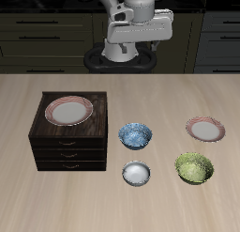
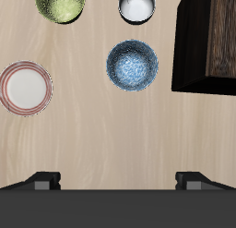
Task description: Place the blue bowl onto the plate that is on top of the cabinet
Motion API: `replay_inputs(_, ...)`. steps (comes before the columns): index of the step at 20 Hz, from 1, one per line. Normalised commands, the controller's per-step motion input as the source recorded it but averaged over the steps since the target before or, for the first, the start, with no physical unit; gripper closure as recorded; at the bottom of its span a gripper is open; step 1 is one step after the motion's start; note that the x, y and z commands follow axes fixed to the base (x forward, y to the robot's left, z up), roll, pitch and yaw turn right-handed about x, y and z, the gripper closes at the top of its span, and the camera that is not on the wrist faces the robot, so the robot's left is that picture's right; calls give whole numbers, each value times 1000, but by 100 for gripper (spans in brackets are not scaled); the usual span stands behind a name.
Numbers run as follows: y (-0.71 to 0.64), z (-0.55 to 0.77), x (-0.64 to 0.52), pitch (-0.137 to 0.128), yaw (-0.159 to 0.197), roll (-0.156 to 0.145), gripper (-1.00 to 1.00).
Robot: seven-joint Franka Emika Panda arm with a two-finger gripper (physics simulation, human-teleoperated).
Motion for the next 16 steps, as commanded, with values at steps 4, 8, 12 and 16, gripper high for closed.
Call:
replay_inputs(4,118,7,250,4,-11,-13,-100)
replay_inputs(8,133,16,247,5,-14,-5,-100)
replay_inputs(12,142,84,139,-29,-21,0,-100)
replay_inputs(16,170,115,129,-30,4,10,-100)
